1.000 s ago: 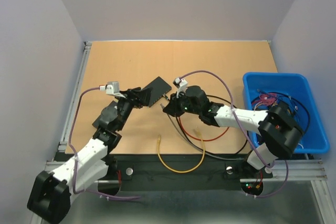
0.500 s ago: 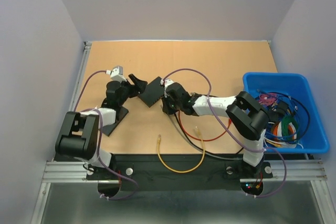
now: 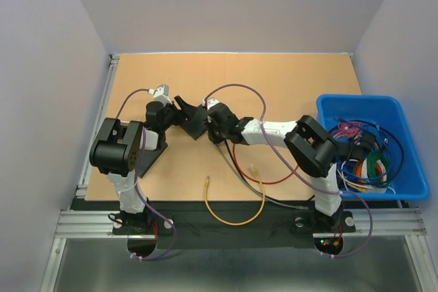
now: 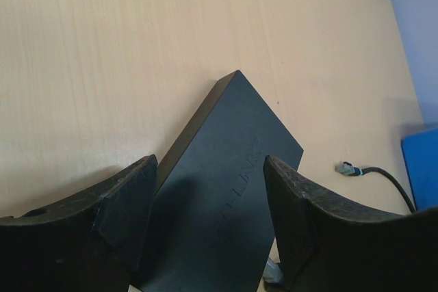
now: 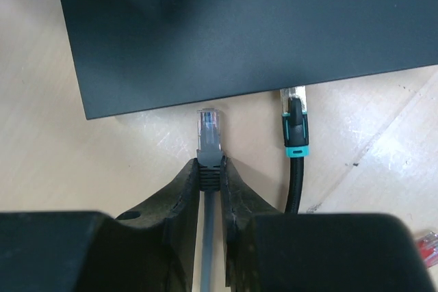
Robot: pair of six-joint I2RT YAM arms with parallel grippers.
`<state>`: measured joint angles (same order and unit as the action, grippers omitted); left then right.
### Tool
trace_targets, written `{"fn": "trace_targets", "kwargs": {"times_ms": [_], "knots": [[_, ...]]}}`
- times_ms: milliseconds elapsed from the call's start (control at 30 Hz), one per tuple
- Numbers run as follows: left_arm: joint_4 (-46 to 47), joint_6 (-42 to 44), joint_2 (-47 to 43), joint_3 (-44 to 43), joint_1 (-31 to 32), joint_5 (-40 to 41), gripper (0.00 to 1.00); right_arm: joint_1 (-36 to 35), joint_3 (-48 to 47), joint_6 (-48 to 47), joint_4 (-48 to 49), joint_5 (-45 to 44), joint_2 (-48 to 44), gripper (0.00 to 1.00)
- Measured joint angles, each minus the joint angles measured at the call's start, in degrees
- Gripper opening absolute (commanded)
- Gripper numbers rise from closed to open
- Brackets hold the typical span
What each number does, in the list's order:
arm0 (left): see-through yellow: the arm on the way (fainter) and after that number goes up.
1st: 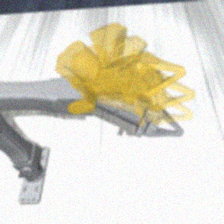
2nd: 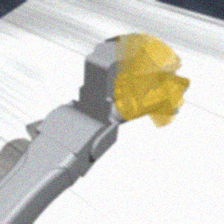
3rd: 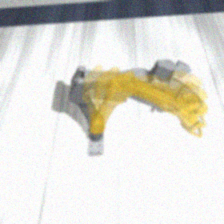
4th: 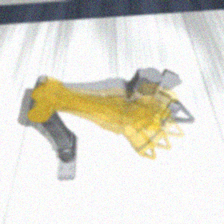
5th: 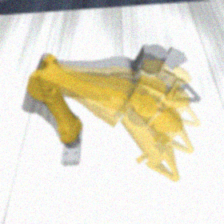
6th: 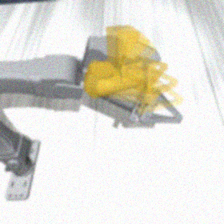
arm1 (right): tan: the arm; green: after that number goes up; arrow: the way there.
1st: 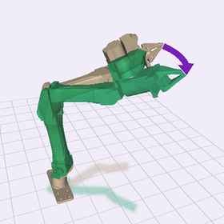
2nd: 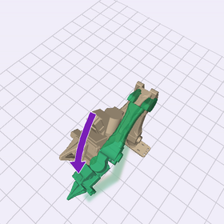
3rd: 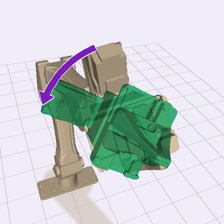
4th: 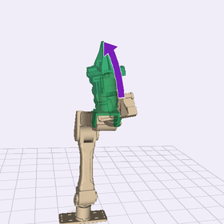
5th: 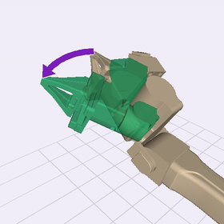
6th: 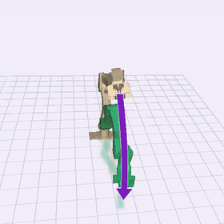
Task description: Insert the plug into the switch port
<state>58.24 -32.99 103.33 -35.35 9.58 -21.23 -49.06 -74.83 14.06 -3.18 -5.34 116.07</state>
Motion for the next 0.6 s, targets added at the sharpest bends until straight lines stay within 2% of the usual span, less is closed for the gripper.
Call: {"fn": "trace_targets", "kwargs": {"times_ms": [300,600], "knots": [[-1.33,-0.02,1.9,-3.63,0.04,-0.28,0.72,-1.29,-2.64,-0.39,-1.25,-2.69,1.66,0.0],[-9.01,0.22,4.59,-9.46,0.11,3.08,0.72,-2.89,-5.53,-0.44,-4.22,-5.75,2.99,0.0]]}}
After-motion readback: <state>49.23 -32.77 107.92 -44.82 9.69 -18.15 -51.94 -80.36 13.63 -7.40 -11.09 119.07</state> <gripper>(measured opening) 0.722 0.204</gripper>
